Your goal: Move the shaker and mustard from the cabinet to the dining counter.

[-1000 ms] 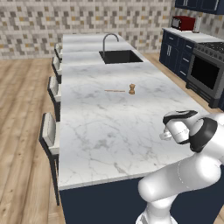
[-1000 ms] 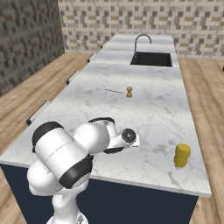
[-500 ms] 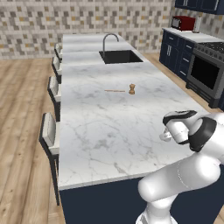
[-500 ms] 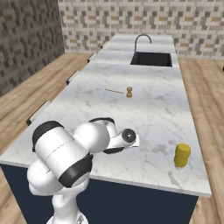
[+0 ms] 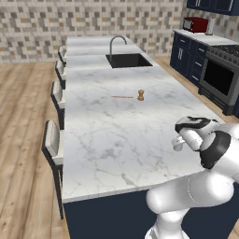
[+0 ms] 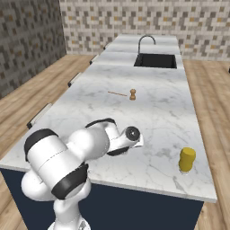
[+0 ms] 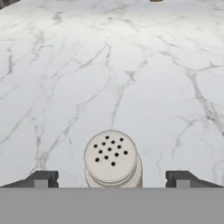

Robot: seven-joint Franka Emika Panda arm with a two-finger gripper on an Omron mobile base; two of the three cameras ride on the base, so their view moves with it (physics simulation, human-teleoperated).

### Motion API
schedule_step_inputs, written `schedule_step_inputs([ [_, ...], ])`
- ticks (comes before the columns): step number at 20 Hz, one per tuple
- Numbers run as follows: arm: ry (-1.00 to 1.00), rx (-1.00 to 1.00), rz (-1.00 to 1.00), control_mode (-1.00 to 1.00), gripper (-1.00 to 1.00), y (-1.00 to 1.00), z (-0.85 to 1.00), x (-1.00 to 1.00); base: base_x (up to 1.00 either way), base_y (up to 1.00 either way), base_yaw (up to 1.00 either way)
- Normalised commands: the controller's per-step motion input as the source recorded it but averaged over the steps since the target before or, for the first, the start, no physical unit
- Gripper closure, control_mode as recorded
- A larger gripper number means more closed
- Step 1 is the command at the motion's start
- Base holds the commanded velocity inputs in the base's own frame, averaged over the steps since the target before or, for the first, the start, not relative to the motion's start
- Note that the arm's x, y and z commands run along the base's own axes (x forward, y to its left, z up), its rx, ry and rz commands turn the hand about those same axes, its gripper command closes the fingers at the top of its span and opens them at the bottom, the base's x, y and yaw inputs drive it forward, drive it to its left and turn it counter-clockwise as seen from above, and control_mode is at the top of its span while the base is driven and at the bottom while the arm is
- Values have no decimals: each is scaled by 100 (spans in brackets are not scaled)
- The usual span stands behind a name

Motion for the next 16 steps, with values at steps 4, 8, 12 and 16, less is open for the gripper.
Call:
schedule_step_inputs([
  [4,5,0,0,-100,-100,0,81,-6,0,0,0],
  [8,14,0,0,-100,-100,0,93,-11,0,0,0],
  [12,20,0,0,-100,-100,9,100,-12,0,0,0],
  [16,16,0,0,-100,-100,40,97,-32,0,0,0],
])
